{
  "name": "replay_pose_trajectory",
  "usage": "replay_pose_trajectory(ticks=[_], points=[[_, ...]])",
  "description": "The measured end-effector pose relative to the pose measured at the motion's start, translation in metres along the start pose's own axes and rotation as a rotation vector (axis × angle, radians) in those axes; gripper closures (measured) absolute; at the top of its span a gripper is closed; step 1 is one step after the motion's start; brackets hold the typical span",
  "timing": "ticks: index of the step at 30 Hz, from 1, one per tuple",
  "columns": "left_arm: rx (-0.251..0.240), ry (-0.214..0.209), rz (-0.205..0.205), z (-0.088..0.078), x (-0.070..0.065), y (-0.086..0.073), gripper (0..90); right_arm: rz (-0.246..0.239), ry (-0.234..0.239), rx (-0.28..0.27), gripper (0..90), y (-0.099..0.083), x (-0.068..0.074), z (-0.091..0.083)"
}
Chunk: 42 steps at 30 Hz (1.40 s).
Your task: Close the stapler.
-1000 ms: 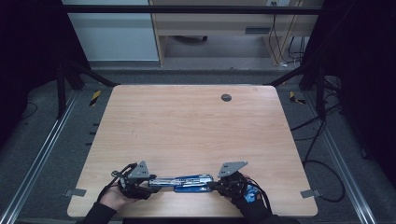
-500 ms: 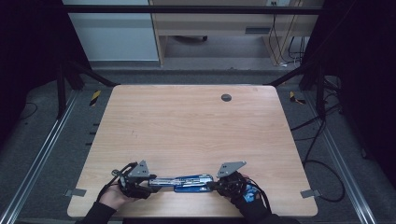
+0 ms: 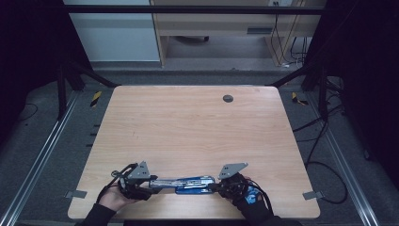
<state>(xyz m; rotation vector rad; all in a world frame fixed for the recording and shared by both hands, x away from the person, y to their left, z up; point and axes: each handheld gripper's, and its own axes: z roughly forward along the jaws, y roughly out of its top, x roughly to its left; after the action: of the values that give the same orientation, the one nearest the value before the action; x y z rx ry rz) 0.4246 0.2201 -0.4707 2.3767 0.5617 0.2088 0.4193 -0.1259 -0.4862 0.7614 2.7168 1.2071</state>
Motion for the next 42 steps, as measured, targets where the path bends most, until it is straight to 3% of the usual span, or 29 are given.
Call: replay_pose_trajectory(ticks=[15,20,24,34,42], points=[[-0.018,0.004,0.004,-0.006,-0.001,0.004,50.9,-0.001,0.002,0.000,90.0,0.000,0.000,0.000],[-0.072,0.001,-0.023,-0.011,-0.002,0.006,52.5,0.000,0.001,0.001,90.0,0.000,0.000,0.000],[-0.047,0.004,-0.008,-0.009,-0.002,0.005,51.8,-0.001,0.001,0.001,90.0,0.000,0.000,0.000],[-0.059,-0.003,-0.015,-0.011,-0.001,0.006,52.3,0.004,0.007,-0.003,90.0,0.001,-0.001,0.000],[-0.061,-0.001,-0.015,-0.011,-0.001,0.007,52.4,-0.013,0.017,-0.096,90.0,0.009,0.002,-0.009]])
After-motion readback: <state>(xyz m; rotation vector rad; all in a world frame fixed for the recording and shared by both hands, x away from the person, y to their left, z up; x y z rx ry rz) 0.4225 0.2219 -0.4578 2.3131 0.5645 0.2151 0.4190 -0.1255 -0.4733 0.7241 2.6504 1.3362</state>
